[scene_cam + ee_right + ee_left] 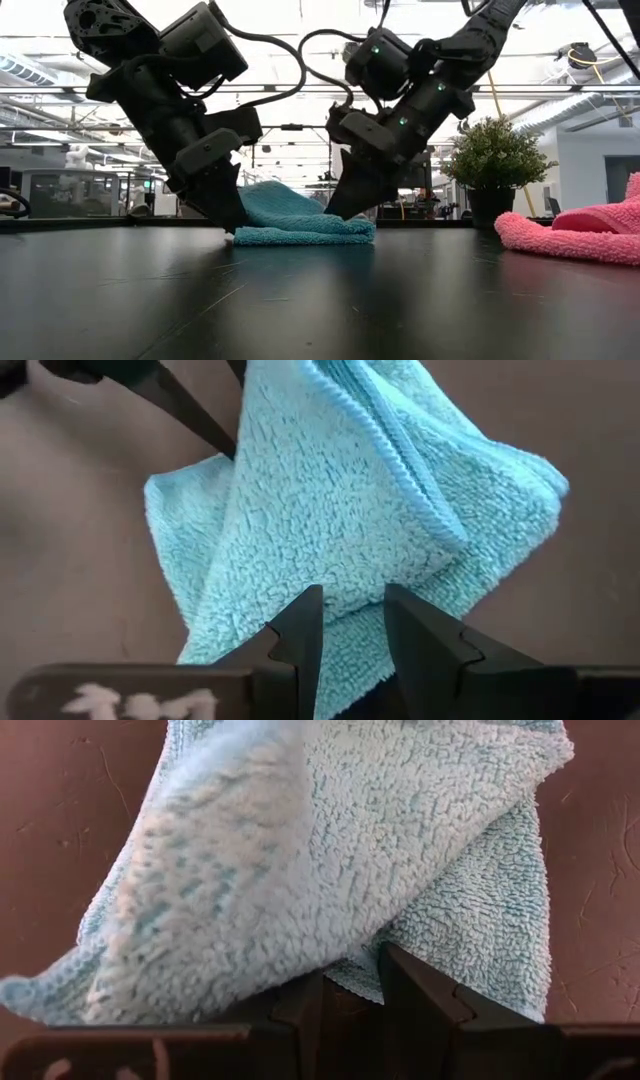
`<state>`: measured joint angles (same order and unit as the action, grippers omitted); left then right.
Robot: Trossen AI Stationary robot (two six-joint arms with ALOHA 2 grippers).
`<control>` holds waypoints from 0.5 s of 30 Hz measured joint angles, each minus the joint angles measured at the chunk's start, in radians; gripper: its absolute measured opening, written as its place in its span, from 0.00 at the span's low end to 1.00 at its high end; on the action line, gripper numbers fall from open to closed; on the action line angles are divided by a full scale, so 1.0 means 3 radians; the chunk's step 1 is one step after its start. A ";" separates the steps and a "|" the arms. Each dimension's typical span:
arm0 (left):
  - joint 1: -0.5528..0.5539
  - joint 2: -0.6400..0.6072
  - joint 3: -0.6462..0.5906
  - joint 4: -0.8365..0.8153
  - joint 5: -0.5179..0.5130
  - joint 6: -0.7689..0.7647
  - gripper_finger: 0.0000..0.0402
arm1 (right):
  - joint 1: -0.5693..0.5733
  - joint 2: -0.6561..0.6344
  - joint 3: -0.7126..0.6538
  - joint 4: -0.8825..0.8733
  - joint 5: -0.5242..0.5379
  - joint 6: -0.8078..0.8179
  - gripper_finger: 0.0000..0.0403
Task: Fold microfiber towels
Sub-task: Fold the light blue microfiber cloth
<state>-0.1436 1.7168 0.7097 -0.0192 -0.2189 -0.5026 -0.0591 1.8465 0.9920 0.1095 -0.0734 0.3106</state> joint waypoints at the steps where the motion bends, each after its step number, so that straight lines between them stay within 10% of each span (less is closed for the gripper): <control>1: 0.0000 0.0000 0.0000 0.0002 -0.0001 0.0000 0.27 | -0.0003 0.0000 0.0000 -0.0003 0.0000 -0.0022 0.25; 15: 0.0000 0.0000 0.0000 0.0000 -0.0004 -0.0013 0.27 | -0.0152 -0.0149 0.0003 -0.0032 -0.0003 -0.0189 0.25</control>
<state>-0.1436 1.7168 0.7097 -0.0193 -0.2202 -0.5064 -0.1047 1.8019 0.9928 0.1001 -0.0742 0.2539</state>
